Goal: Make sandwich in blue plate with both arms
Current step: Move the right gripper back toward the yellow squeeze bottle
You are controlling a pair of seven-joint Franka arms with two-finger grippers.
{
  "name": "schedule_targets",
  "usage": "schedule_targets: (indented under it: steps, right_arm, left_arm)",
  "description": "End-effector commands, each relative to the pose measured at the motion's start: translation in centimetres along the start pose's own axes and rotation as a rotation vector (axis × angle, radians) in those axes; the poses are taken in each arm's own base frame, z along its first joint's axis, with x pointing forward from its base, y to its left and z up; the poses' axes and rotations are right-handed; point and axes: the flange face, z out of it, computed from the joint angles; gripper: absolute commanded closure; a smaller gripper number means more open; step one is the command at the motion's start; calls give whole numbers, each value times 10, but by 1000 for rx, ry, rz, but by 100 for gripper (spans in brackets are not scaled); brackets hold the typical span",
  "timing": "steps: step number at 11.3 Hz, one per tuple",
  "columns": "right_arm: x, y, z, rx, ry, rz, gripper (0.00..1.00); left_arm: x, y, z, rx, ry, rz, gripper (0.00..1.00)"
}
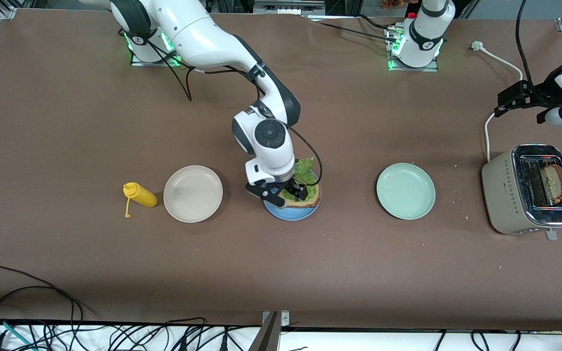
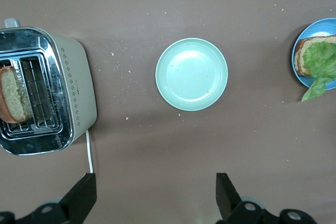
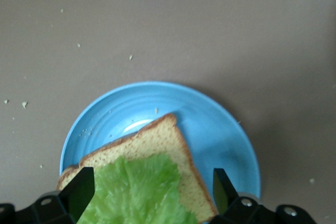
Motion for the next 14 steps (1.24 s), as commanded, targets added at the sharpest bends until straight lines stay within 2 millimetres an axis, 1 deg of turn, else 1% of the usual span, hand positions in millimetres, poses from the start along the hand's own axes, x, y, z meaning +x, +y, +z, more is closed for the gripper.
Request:
schedule_targets:
  steps: [1,3,7,9,10,13,14]
  right_arm:
    - [38,18,-51,-22,-45,-74,0]
    - [75,51,-85,-15,-91,-143,0]
    - [139,105,-146,-59,-179,-323,0]
    - [167,137,-168,-53,-219,-476,0]
    - [183,162,-178,-40,-244,-552,0]
    - [238,246,-210,1,-291,-841,0]
    - [255,271,-217,18,-306,-927,0]
  left_arm:
    - [-2,0,-8,-9,2,23,0]
    - [-2,0,-8,-9,2,23,0]
    - [-2,-1,-8,-10,2,20,0]
    - [-2,-1,-8,-10,2,20,0]
    - [-2,-1,-8,-9,4,20,0]
    - [-2,-1,-8,-10,2,22,0]
    - [-2,-1,-7,-10,1,22,0]
